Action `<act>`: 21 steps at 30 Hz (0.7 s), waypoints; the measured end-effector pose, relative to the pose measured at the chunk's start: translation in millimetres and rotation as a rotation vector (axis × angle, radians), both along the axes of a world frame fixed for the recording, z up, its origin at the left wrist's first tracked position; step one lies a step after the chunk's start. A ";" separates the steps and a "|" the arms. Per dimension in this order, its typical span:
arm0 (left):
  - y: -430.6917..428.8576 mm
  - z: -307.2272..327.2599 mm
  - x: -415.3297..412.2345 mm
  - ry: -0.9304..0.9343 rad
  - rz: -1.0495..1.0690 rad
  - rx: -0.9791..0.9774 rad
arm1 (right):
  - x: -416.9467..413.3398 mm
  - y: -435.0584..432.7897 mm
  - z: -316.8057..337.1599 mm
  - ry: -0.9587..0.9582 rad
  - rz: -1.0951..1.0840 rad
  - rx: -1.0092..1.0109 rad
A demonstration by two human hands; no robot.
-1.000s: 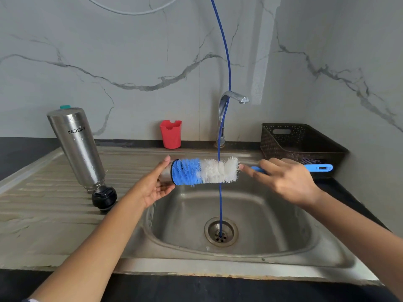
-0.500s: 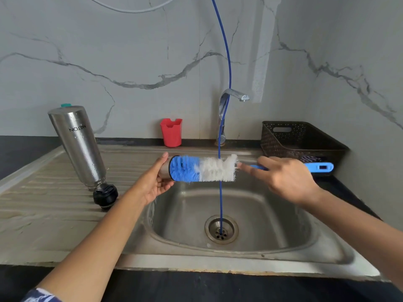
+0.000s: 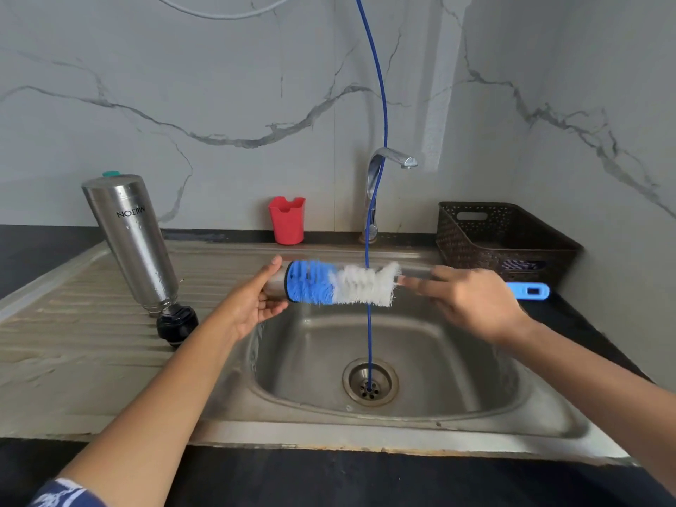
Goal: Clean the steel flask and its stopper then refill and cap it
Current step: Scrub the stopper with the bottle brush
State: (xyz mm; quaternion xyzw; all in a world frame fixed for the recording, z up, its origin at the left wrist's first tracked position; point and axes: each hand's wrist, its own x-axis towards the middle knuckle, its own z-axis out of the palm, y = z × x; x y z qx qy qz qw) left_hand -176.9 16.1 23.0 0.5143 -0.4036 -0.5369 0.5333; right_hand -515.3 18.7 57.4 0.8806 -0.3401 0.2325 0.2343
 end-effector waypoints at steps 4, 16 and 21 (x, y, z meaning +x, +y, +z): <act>-1.6 -3.1 -0.5 -0.104 0.010 0.145 | -1.3 3.4 2.4 0.217 0.042 -0.446; 0.6 -4.3 -1.9 -0.032 -0.068 -0.023 | -13.7 -9.4 2.1 0.061 -0.003 -0.033; -1.8 -8.6 -0.2 -0.111 -0.055 0.083 | -8.2 -0.8 -4.4 0.173 0.037 -0.379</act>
